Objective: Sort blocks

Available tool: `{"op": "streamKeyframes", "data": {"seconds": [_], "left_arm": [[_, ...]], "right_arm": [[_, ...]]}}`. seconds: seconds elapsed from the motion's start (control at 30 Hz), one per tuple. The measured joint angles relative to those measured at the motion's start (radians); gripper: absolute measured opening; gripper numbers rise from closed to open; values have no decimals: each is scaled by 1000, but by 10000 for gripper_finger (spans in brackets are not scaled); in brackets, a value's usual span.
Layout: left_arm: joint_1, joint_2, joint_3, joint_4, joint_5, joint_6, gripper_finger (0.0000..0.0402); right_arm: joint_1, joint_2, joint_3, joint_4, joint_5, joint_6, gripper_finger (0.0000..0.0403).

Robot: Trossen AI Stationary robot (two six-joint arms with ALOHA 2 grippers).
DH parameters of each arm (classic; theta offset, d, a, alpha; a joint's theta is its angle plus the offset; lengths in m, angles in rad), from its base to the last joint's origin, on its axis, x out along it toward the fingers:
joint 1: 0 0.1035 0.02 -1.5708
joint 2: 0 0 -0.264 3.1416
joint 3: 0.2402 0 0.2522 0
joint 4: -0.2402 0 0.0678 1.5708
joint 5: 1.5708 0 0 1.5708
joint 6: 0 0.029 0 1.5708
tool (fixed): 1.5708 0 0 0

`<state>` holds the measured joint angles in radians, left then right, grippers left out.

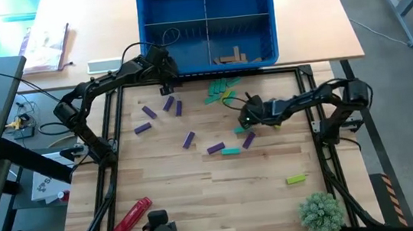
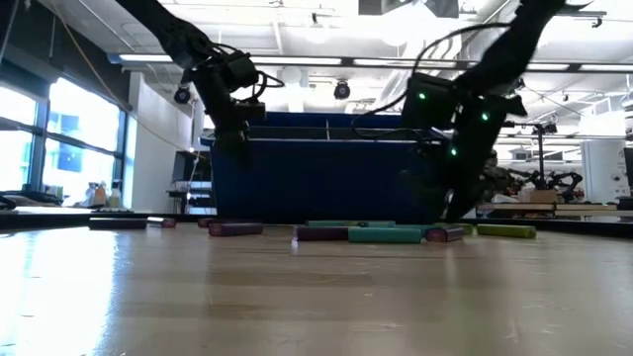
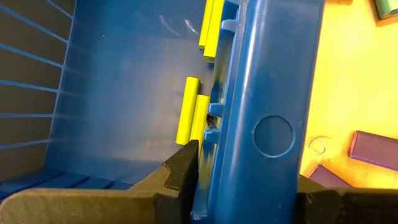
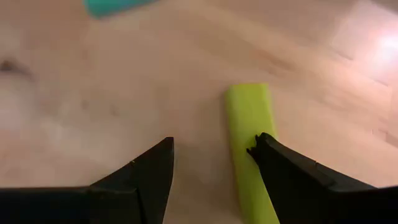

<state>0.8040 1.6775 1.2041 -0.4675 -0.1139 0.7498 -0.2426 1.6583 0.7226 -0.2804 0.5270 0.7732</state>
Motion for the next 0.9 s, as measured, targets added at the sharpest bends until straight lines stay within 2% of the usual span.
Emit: {"op": "streamKeyframes", "data": {"seconds": [0.13, 0.23, 0.37, 0.53, 0.63, 0.77, 0.9], "left_arm": [[0, 0, 0, 0, 0, -1, 83], [0, 0, 0, -1, 0, -3, 83], [0, 0, 0, 5, -1, 1, 83], [0, 0, -1, 10, -3, 3, 83], [0, 0, -1, 12, -3, 3, 83], [0, 0, -1, 14, -3, 3, 83], [0, 0, -1, 14, -3, 3, 83]], "right_arm": [[20, -2, -76, 107, 133, 56, 213], [62, -13, -76, 137, 179, 56, 213], [93, -31, -61, 135, 222, 31, 213], [133, -61, -61, 127, 349, 38, 213], [141, -61, -62, 74, 411, 95, 213], [138, -54, -103, 57, 429, 199, 213], [124, -54, -161, 128, 352, 239, 213]]}}
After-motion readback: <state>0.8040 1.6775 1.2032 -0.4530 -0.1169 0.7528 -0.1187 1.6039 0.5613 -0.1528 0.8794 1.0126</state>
